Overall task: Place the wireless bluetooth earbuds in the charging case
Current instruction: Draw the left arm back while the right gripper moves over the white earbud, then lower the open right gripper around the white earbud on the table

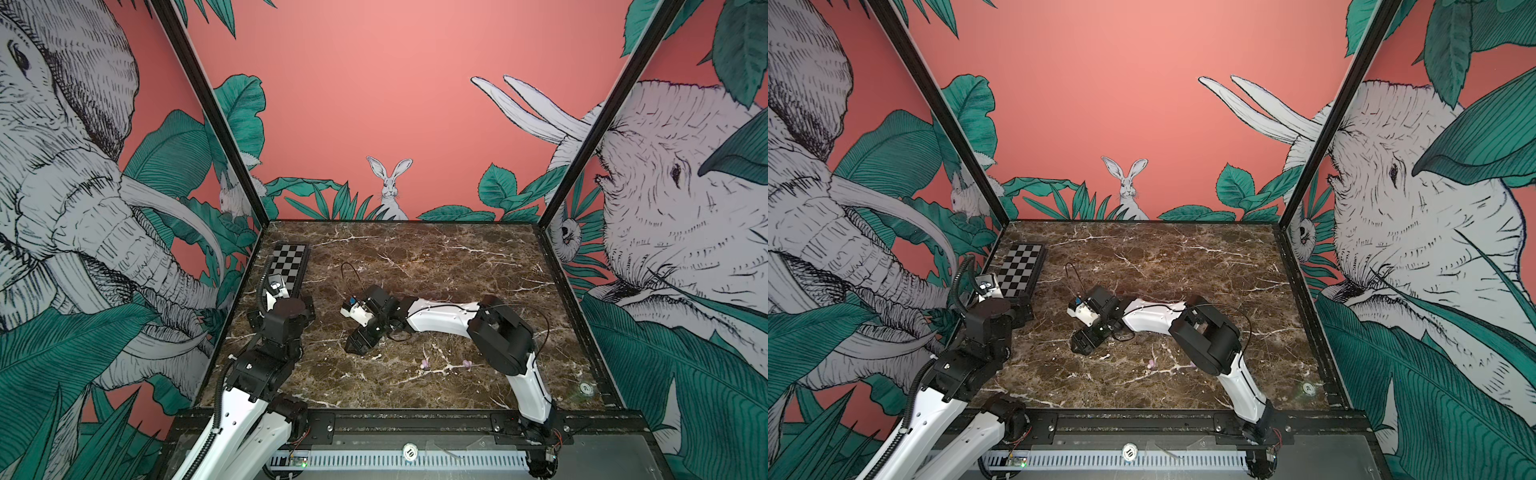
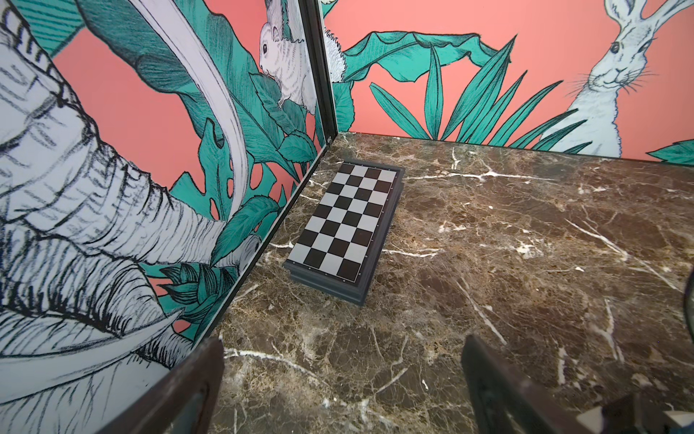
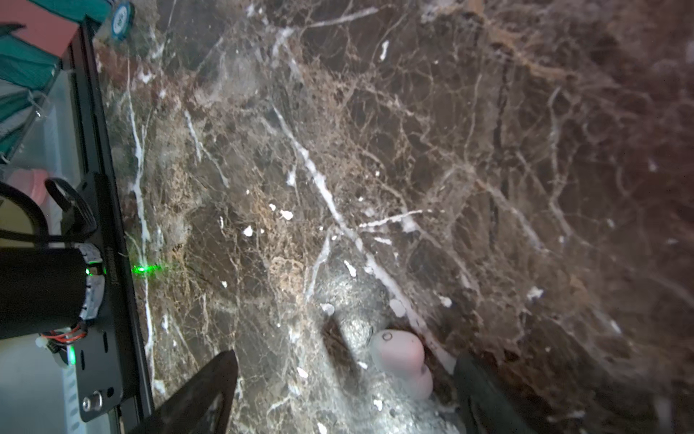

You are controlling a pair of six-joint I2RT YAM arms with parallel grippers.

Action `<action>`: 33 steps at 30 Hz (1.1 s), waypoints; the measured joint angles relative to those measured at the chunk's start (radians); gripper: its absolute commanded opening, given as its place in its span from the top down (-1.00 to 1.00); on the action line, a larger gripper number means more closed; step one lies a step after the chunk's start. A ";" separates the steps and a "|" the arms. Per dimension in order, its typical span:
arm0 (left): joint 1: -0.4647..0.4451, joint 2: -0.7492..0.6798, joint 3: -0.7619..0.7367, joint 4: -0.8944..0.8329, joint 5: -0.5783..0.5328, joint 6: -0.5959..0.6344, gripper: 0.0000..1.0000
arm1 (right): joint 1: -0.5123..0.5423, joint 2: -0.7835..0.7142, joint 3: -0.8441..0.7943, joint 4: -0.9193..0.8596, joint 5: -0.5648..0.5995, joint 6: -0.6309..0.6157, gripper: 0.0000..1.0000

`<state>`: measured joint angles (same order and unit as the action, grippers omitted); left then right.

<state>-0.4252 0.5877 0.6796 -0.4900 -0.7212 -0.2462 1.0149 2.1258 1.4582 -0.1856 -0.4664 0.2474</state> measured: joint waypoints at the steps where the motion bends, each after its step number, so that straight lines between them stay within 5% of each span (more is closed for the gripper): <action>1: 0.000 0.000 0.000 0.002 0.000 0.001 -0.98 | 0.001 0.000 0.000 0.001 0.002 0.003 -0.79; 33: -0.006 0.003 -0.002 0.023 0.002 0.012 -0.98 | 0.078 -0.080 -0.134 0.096 0.012 0.185 -0.75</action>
<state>-0.4316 0.5907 0.6781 -0.4671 -0.7193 -0.2340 1.0931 2.0460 1.3247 -0.0895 -0.4541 0.4324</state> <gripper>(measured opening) 0.991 0.876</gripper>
